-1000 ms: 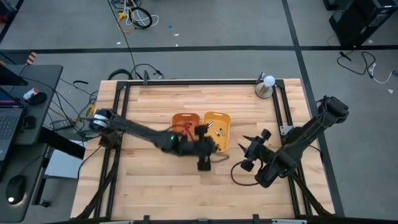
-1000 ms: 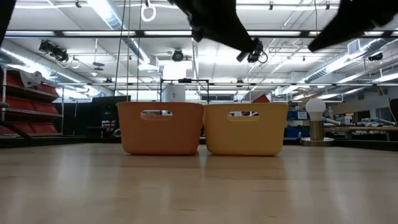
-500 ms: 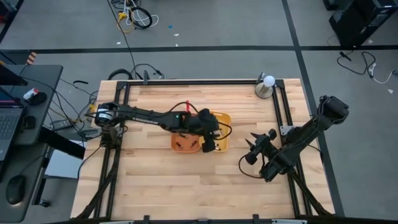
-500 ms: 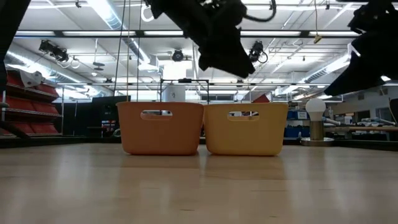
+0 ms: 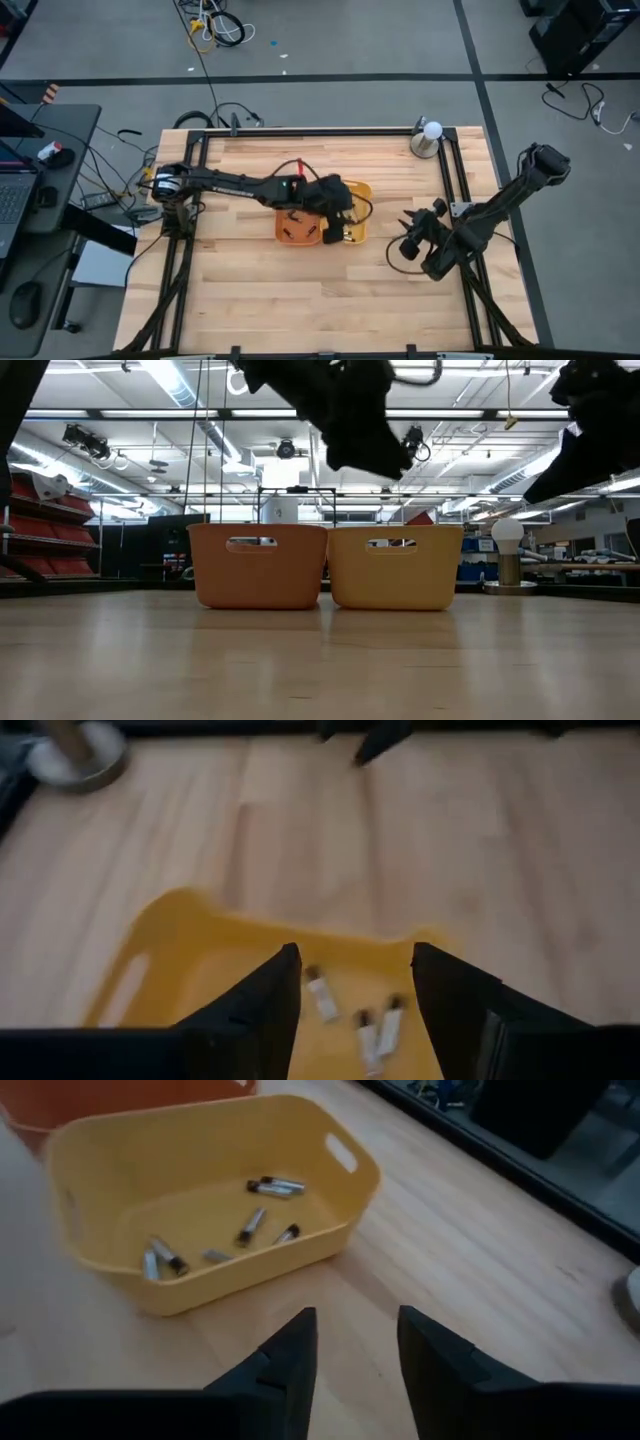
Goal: Sort batteries
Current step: Return to Home Position
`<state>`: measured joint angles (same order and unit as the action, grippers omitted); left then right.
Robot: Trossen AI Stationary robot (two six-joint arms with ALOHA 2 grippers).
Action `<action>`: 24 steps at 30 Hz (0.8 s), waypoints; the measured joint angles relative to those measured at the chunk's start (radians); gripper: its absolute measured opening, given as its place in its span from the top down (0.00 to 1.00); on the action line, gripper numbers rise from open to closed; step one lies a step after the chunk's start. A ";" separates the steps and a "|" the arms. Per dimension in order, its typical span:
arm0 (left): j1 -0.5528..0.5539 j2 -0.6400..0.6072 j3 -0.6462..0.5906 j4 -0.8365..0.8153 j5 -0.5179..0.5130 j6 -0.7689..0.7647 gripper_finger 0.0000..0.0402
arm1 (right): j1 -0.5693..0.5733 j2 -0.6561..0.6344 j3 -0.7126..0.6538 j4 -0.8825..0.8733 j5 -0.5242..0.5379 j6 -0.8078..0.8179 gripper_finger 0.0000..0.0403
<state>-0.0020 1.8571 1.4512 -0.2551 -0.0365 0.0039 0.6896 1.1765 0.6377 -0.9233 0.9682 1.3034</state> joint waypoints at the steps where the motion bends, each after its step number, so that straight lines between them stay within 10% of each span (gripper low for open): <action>1: 0.007 -0.006 -0.005 -0.010 -0.006 0.006 0.54 | -0.015 -0.020 -0.017 0.007 0.000 -0.017 0.71; 9: 0.058 -0.135 -0.226 0.173 -0.011 -0.015 0.60 | -0.187 -0.206 -0.288 0.421 -0.035 -0.235 0.97; 16: 0.101 -0.361 -0.542 0.375 -0.007 -0.048 0.68 | -0.349 -0.331 -0.482 0.933 -0.201 -0.579 1.00; 24: 0.122 -0.514 -0.850 0.554 -0.027 -0.116 0.77 | -0.644 -0.318 -0.513 1.024 -0.433 -0.707 1.00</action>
<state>0.1197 1.3427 0.6016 0.2988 -0.0632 -0.1124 0.0459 0.8587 0.1250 0.1005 0.5350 0.5961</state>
